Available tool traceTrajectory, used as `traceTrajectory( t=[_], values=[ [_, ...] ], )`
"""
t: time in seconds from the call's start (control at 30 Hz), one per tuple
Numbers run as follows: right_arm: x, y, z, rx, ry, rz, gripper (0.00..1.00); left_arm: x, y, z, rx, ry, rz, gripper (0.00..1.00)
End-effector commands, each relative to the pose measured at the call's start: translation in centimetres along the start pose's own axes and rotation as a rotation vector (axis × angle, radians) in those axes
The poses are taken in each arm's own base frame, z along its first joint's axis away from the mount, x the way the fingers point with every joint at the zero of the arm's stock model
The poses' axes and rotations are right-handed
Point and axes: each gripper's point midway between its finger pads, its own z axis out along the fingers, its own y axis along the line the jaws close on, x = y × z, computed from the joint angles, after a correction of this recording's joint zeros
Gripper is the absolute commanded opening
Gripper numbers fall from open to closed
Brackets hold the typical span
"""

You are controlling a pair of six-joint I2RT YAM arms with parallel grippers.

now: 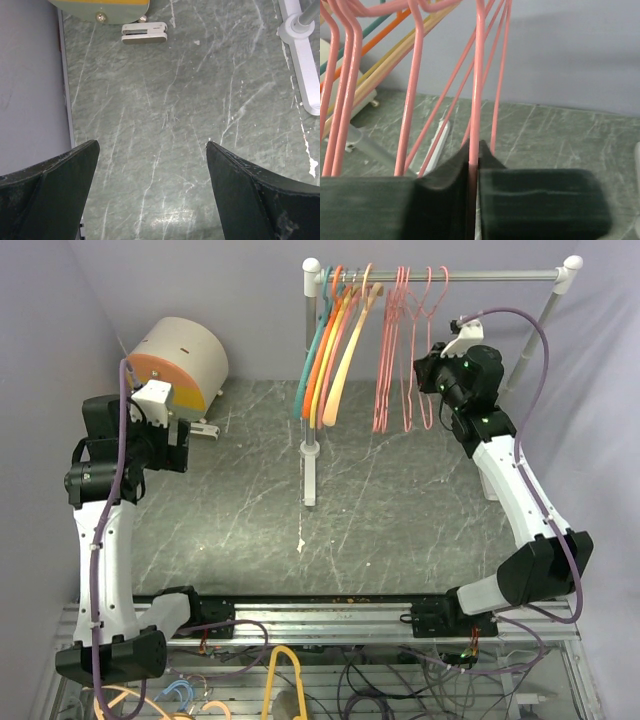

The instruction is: Organize the hangers

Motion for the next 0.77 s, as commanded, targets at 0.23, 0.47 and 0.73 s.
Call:
traceTrajectory(
  t=[0.23,0.47,0.73],
  values=[
    [-1.6,-3.5,-3.3,0.252,-0.1,0.188,1.0,-0.7,0.1,-1.3,0.009,-0.112,-0.111,1.0],
    [3.1,-5.7,-7.5,0.62,0.056,0.287,1.0,-0.3,3.3,-1.6,-0.179,-0.125,-0.126,1.0],
    [6.7,-1.8,-12.4,0.365,0.01,0.336,1.0,-0.9,2.4,-3.0,-0.144,-0.191,-0.145,1.0]
  ],
)
